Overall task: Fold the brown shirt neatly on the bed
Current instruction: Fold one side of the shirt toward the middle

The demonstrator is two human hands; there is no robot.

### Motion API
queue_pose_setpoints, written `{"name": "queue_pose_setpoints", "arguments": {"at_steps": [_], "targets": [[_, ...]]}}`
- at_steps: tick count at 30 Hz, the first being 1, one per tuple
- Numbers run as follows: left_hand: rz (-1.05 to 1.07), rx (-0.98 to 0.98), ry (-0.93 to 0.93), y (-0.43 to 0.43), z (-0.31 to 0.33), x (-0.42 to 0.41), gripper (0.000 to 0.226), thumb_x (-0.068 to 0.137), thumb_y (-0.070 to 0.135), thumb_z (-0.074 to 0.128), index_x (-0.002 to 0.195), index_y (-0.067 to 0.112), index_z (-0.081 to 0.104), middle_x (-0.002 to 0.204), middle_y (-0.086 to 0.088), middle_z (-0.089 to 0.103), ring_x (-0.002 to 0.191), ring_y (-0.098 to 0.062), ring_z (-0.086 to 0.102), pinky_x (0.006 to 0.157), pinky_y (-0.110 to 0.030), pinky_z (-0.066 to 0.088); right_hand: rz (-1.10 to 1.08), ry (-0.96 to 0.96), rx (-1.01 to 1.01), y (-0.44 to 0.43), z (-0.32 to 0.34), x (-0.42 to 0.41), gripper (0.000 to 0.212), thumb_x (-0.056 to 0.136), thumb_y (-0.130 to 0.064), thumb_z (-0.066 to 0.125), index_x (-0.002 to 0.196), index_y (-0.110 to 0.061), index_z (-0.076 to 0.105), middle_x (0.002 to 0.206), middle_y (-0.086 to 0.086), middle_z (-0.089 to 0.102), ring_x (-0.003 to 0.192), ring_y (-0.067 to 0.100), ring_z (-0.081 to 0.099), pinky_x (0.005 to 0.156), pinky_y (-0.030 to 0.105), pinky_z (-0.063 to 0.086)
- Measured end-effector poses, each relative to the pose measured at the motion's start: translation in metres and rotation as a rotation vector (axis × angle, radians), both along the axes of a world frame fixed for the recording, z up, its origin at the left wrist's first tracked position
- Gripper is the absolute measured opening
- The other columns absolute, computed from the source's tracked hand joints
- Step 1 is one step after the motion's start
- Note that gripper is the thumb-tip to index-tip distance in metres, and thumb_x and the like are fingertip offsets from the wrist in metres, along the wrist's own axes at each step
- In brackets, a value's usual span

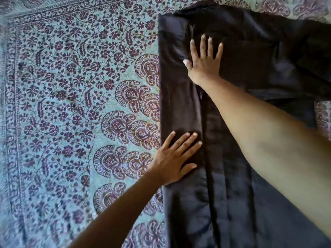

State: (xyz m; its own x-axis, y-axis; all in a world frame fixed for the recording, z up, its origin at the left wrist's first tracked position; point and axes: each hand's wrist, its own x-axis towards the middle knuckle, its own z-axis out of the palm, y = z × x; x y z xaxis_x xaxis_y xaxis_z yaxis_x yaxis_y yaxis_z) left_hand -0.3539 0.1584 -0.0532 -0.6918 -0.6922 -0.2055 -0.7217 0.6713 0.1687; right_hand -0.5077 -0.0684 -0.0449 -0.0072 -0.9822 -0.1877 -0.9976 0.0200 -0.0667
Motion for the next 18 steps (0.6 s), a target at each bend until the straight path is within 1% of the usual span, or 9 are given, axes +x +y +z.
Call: {"name": "queue_pose_setpoints", "arguments": {"at_steps": [2, 4, 5, 7, 8, 11, 14, 16, 18], "targets": [[-0.034, -0.004, 0.019, 0.003, 0.003, 0.007, 0.059, 0.092, 0.049, 0.031, 0.144, 0.022, 0.031, 0.151, -0.004, 0.034, 0.137, -0.020, 0.037, 0.112, -0.046, 0.018, 0.138, -0.091, -0.076, 0.027, 0.003, 0.006, 0.057, 0.097, -0.040, 0.028, 0.148, -0.020, 0.012, 0.156, 0.011, 0.006, 0.144, 0.029, 0.005, 0.113, 0.052, -0.001], [-0.035, -0.013, 0.018, -0.012, 0.007, 0.007, 0.058, 0.092, 0.047, 0.030, 0.143, 0.020, 0.033, 0.150, -0.005, 0.035, 0.137, -0.020, 0.037, 0.112, -0.046, 0.019, 0.376, -0.185, -0.065, 0.056, 0.002, 0.008, 0.056, 0.095, -0.039, 0.027, 0.147, -0.019, 0.019, 0.155, 0.010, 0.013, 0.144, 0.026, 0.011, 0.115, 0.047, 0.005], [-0.044, -0.016, 0.003, -0.019, 0.008, 0.007, 0.057, 0.092, 0.046, 0.029, 0.143, 0.020, 0.034, 0.150, -0.005, 0.035, 0.137, -0.020, 0.037, 0.113, -0.047, 0.021, 0.469, -0.187, -0.024, 0.071, 0.001, 0.008, 0.057, 0.094, -0.042, 0.023, 0.147, -0.020, 0.020, 0.155, 0.009, 0.014, 0.143, 0.025, 0.013, 0.115, 0.046, 0.006], [-0.115, -0.027, -0.044, -0.027, 0.008, 0.007, 0.057, 0.093, 0.045, 0.027, 0.143, 0.020, 0.034, 0.150, -0.005, 0.035, 0.137, -0.021, 0.036, 0.114, -0.047, 0.020, 0.546, -0.107, 0.050, 0.090, -0.004, 0.006, 0.062, 0.091, -0.048, 0.014, 0.147, -0.023, 0.016, 0.156, 0.006, 0.010, 0.144, 0.023, 0.011, 0.115, 0.044, 0.005], [-0.163, -0.024, -0.060, -0.022, 0.006, 0.007, 0.057, 0.093, 0.046, 0.027, 0.144, 0.020, 0.032, 0.150, -0.006, 0.034, 0.138, -0.022, 0.035, 0.114, -0.047, 0.017, 0.537, -0.068, 0.062, 0.094, -0.006, 0.004, 0.061, 0.092, -0.049, 0.014, 0.148, -0.025, 0.013, 0.157, 0.005, 0.007, 0.144, 0.022, 0.009, 0.115, 0.044, 0.004], [-0.288, -0.027, -0.053, 0.020, -0.001, 0.010, 0.062, 0.093, 0.050, 0.026, 0.146, 0.018, 0.026, 0.152, -0.005, 0.030, 0.140, -0.021, 0.031, 0.114, -0.047, 0.013, 0.483, -0.028, 0.068, 0.096, -0.005, 0.007, 0.056, 0.098, -0.044, 0.025, 0.148, -0.028, 0.006, 0.157, 0.002, 0.000, 0.145, 0.020, 0.002, 0.114, 0.045, 0.000], [-0.413, 0.010, 0.003, 0.087, -0.007, 0.019, 0.064, 0.093, 0.052, 0.026, 0.146, 0.017, 0.023, 0.153, -0.004, 0.029, 0.140, -0.019, 0.029, 0.115, -0.046, 0.011, 0.437, 0.037, 0.098, 0.099, 0.001, 0.014, 0.055, 0.098, -0.044, 0.022, 0.147, -0.030, 0.002, 0.157, 0.002, -0.003, 0.144, 0.021, -0.002, 0.114, 0.047, -0.005], [-0.498, 0.060, 0.031, 0.128, -0.005, 0.023, 0.065, 0.093, 0.052, 0.027, 0.146, 0.015, 0.023, 0.152, -0.004, 0.030, 0.140, -0.018, 0.030, 0.116, -0.045, 0.010, 0.382, 0.078, 0.091, 0.107, 0.006, 0.021, 0.055, 0.098, -0.044, 0.023, 0.148, -0.028, 0.004, 0.157, 0.006, -0.001, 0.144, 0.024, -0.003, 0.114, 0.048, -0.006], [-0.552, 0.111, 0.049, 0.152, -0.003, 0.025, 0.063, 0.094, 0.052, 0.025, 0.145, 0.015, 0.025, 0.151, -0.003, 0.033, 0.139, -0.017, 0.032, 0.116, -0.043, 0.010, 0.331, 0.027, 0.065, 0.128, 0.013, 0.028, 0.056, 0.098, -0.040, 0.028, 0.148, -0.022, 0.009, 0.157, 0.010, 0.003, 0.144, 0.027, 0.000, 0.114, 0.049, -0.004]]}}
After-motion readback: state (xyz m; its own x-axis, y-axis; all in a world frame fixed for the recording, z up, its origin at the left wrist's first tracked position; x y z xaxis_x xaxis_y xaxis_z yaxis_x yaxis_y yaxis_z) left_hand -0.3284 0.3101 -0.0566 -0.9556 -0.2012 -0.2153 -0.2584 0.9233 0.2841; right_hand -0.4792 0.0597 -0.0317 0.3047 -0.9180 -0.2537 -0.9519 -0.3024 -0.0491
